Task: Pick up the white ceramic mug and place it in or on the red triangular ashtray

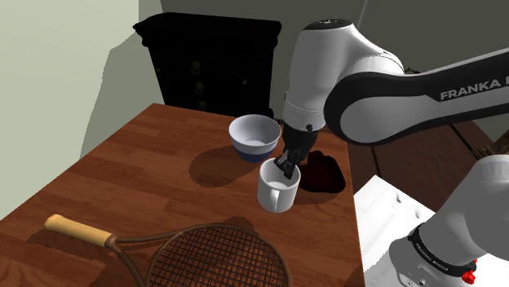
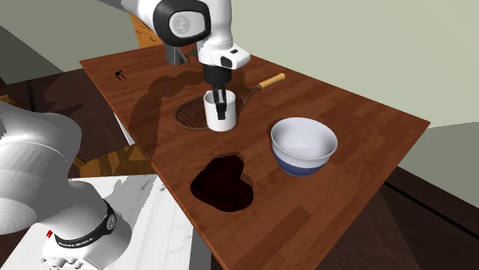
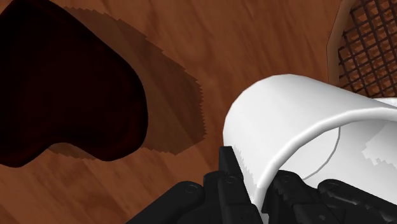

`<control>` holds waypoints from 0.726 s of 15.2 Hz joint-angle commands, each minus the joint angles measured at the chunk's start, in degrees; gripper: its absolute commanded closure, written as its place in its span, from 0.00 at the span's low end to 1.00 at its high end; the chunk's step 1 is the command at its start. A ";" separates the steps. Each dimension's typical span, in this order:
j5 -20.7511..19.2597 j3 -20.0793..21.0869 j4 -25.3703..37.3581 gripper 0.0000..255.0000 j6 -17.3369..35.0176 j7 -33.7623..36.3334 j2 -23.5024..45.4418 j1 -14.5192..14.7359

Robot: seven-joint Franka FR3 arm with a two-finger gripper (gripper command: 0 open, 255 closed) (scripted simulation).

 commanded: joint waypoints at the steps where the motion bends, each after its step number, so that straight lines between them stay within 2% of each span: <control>1: -0.05 -0.20 1.31 1.00 -1.83 0.08 -0.53 0.02; 6: -0.20 -0.87 4.20 1.00 -5.96 -0.03 -1.79 -0.03; 11: -1.08 -6.91 -0.76 1.00 -8.24 -7.24 -8.45 -1.49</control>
